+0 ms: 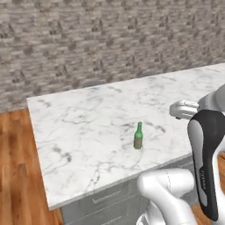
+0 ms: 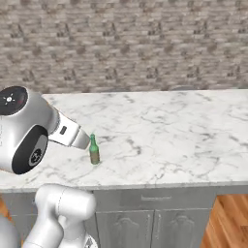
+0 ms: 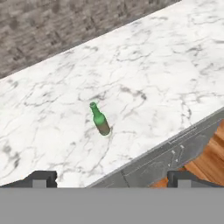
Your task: Move the drinks to the dining counter.
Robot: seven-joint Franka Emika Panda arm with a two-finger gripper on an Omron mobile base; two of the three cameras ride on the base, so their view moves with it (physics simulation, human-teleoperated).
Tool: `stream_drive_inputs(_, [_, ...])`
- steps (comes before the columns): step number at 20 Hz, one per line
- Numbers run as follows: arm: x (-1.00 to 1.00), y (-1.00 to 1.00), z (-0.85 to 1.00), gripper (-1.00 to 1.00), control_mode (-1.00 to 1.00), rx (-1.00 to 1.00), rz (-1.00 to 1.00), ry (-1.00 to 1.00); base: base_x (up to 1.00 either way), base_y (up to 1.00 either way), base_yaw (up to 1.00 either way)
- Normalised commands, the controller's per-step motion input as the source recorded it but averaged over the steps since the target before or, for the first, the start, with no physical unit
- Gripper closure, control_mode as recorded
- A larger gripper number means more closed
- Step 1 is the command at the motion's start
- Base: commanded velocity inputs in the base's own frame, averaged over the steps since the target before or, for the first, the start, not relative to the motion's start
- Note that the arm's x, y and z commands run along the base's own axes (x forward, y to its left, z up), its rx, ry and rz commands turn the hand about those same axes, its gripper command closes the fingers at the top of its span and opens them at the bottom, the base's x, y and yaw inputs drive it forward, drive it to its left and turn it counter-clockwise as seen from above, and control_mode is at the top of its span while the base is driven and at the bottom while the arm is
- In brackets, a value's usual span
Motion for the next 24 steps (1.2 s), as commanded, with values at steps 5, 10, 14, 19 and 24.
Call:
stream_drive_inputs(5, [0.00,0.00,0.00,-1.00,1.00,0.00,0.00,0.00,0.00,0.00,-1.00])
stream_drive_inputs(10, [0.00,0.00,0.00,-1.00,1.00,0.00,0.00,0.00,0.00,0.00,-1.00])
stream_drive_inputs(14, [0.00,0.00,0.00,-1.00,1.00,0.00,0.00,0.00,0.00,0.00,-1.00])
stream_drive_inputs(19, [0.00,0.00,0.00,-1.00,1.00,0.00,0.00,0.00,0.00,0.00,-1.00])
stream_drive_inputs(24, [0.00,0.00,0.00,-1.00,1.00,0.00,0.00,0.00,0.00,0.00,-1.00])
